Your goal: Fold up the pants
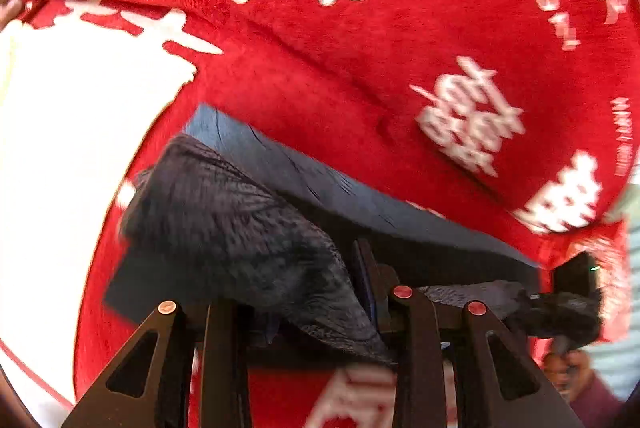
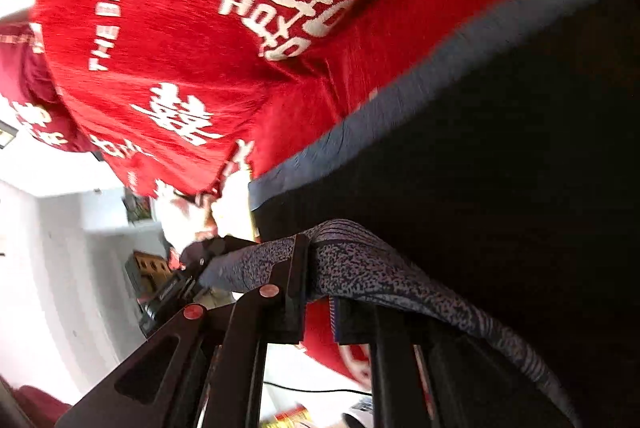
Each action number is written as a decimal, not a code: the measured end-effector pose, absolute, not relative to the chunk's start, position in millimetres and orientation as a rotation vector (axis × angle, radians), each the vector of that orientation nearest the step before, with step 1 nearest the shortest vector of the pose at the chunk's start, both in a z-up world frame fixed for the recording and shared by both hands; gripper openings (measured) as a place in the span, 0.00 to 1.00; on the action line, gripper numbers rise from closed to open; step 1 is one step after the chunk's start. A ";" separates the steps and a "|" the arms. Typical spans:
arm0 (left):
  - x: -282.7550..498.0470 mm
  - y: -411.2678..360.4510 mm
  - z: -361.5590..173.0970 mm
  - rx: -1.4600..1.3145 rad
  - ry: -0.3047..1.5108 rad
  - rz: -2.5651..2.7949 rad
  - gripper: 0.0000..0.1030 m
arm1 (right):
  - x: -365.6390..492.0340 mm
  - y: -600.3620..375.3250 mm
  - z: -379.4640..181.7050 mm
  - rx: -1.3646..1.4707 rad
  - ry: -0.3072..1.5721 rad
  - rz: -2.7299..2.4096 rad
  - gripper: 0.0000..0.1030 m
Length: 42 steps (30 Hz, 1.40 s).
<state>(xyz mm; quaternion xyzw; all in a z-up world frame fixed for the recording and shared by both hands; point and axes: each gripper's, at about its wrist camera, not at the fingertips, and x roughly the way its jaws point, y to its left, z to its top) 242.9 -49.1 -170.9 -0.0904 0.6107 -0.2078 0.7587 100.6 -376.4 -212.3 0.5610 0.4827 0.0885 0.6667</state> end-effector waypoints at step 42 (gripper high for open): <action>234.5 -139.3 -209.2 0.356 1.323 -0.252 0.89 | 43.6 -432.6 -204.0 1.126 0.998 0.100 0.59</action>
